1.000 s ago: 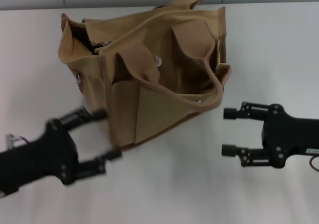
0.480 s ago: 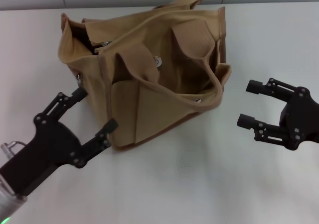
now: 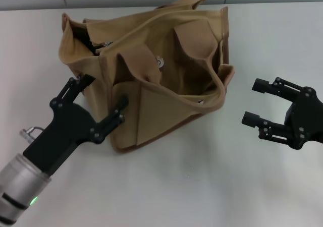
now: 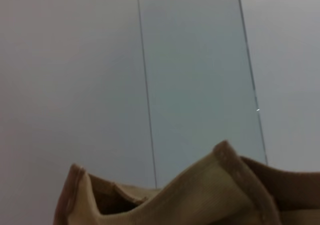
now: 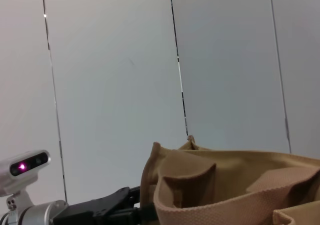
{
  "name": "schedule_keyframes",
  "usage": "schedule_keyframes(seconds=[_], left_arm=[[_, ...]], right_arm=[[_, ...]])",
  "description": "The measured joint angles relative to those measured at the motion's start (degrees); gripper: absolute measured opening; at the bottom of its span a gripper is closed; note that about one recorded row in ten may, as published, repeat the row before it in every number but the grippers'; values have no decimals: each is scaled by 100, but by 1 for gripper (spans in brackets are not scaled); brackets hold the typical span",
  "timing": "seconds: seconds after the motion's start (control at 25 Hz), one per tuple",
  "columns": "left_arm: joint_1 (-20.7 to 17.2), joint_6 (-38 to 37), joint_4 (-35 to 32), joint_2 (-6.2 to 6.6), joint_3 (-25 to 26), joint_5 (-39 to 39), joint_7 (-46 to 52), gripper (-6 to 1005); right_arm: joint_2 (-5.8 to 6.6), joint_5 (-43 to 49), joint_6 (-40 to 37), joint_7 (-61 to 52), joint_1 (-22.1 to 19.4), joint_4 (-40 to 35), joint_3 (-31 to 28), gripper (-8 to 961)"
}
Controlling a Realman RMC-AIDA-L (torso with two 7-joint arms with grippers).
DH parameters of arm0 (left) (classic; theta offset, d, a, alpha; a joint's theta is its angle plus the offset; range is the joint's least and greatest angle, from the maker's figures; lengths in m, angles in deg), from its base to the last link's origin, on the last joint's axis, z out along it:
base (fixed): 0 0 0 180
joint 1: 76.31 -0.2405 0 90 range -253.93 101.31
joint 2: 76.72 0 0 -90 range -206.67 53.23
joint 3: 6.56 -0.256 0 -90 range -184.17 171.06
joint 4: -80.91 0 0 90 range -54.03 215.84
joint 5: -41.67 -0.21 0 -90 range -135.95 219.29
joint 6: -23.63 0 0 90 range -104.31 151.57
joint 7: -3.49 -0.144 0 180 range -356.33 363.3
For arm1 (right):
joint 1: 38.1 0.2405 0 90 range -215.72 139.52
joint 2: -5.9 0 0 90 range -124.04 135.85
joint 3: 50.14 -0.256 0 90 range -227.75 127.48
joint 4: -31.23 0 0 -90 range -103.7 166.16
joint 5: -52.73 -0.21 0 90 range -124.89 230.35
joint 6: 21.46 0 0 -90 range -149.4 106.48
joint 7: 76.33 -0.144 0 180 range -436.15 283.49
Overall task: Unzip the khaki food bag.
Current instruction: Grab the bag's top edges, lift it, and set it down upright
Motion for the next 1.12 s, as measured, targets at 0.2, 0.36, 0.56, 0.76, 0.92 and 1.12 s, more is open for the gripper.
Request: schedule_keyframes(seconds=[0.2, 0.36, 0.56, 0.76, 0.92, 1.12], left_arm=[[145, 285, 221, 0, 489, -2, -192, 828], [163, 338, 231, 0, 577, -42, -287, 779], [231, 444, 303, 0, 580, -56, -562, 718], [252, 482, 315, 0, 617, -29, -565, 496], [257, 520, 365, 1, 802, -26, -540, 314], [335, 606, 316, 28, 832, -58, -305, 173]], right_arm=[[0, -54, 46, 25, 9, 58, -11, 780], [2, -64, 47, 54, 4, 73, -56, 780], [2, -116, 46, 64, -14, 84, -106, 781], [4, -130, 20, 65, -19, 103, -143, 781], [2, -132, 16, 65, -24, 135, -150, 780], [1, -139, -45, 65, -30, 175, -252, 780]])
